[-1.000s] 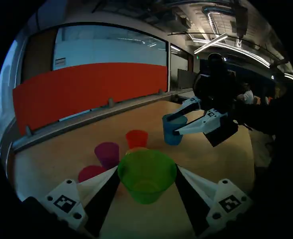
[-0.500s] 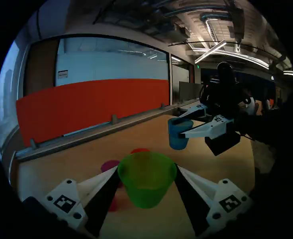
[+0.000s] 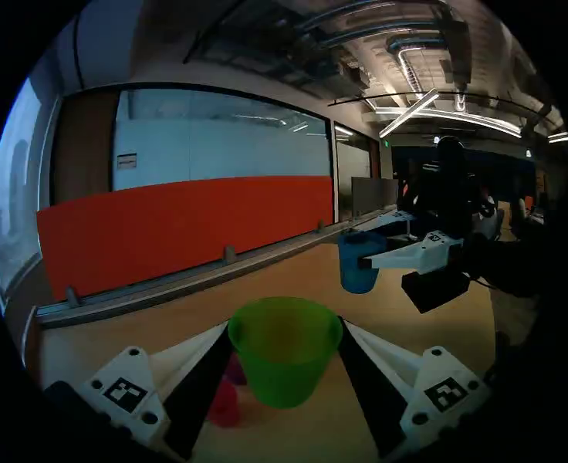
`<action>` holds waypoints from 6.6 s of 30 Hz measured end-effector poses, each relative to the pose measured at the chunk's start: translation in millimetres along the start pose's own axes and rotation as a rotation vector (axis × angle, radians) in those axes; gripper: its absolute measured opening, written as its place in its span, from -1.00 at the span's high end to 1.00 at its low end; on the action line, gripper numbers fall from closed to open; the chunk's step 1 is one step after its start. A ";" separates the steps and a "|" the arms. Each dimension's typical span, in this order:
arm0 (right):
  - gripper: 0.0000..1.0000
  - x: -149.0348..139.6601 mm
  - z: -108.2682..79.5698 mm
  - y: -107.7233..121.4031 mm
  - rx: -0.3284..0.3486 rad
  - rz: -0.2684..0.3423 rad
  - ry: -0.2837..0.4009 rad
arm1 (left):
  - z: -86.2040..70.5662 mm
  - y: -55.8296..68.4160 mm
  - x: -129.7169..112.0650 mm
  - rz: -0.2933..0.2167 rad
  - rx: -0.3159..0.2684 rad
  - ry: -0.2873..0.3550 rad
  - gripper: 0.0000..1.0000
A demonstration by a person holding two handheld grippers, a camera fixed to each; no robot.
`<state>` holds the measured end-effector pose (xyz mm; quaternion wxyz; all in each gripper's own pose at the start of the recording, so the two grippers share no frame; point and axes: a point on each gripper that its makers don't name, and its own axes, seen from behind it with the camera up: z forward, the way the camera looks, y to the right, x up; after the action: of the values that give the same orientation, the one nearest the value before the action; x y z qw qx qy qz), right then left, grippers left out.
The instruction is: Pour water
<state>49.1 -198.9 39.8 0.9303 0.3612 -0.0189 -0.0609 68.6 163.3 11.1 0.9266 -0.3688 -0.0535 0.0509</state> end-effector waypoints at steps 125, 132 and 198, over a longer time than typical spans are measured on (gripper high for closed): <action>-0.84 150.0 33.7 -27.9 0.018 -0.992 0.069 | 31.9 88.3 0.6 -0.015 -0.181 0.066 -0.78; -0.83 153.4 35.4 -26.5 0.008 -1.034 0.074 | 32.1 88.0 1.4 -0.013 -0.180 0.067 -0.78; -0.84 189.5 37.6 -28.7 -0.052 -1.360 0.123 | 32.3 84.6 2.9 -0.005 -0.172 0.073 -0.77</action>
<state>231.2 -269.1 46.6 0.6929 0.2729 0.2667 -0.6118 62.4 246.7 -23.6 0.8928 -0.4487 -0.0248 0.0303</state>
